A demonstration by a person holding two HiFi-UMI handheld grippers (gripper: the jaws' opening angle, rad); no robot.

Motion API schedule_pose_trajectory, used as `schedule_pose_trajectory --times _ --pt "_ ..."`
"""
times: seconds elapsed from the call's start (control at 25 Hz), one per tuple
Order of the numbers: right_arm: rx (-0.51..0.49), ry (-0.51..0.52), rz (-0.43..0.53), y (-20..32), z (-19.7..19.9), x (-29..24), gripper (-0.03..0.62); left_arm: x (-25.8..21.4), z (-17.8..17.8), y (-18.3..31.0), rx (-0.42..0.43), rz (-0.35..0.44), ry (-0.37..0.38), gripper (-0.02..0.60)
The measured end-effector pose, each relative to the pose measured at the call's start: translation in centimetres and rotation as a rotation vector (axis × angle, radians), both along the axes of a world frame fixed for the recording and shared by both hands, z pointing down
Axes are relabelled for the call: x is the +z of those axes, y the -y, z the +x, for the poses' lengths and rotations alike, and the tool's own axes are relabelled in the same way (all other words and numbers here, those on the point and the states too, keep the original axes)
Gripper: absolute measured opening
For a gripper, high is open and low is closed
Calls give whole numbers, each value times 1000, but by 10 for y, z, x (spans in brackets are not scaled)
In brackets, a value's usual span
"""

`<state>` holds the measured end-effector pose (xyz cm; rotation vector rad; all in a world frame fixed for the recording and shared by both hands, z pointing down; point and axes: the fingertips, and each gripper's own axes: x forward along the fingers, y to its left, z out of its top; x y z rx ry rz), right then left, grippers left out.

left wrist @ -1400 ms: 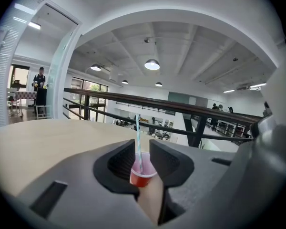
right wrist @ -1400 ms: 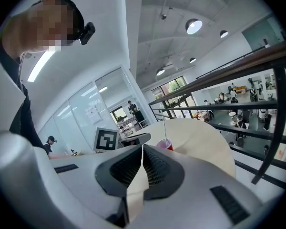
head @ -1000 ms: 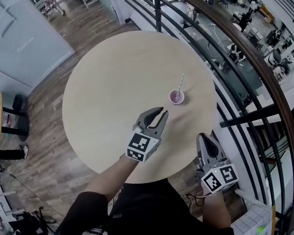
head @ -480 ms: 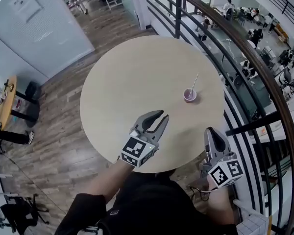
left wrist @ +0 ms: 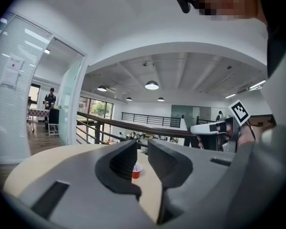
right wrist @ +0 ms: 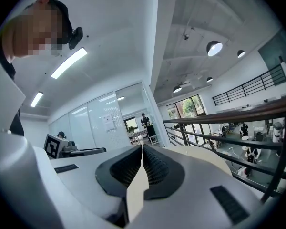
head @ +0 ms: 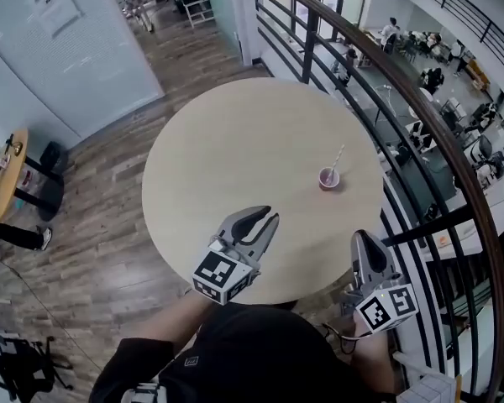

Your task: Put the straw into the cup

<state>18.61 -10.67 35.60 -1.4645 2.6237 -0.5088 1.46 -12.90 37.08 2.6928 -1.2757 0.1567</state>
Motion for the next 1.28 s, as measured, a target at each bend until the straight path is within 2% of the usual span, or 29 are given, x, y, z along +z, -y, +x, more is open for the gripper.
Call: schedule_pose_trajectory --times 0.12,0.24,0.4,0.56,0.92,1.28 --pt "11 -5 1 1 -8 -3 23 -8 -10 -4 12 11 -14 72" --pt "11 -24 8 1 -15 -4 23 -13 -20 -6 6 29 3 67" --pt "6 -43 33 -4 -26 -13 21 -17 -35 -9 -11 38 12 15" --pt "-15 -41 79 -10 -40 -25 21 -21 -47 -10 -24 47 1 6" --pt "-29 -112 88 -20 -52 -25 20 -26 -54 -10 -24 64 -14 6" --pt "-38 -107 79 -17 -54 -20 20 -20 -53 -10 -19 44 1 6"
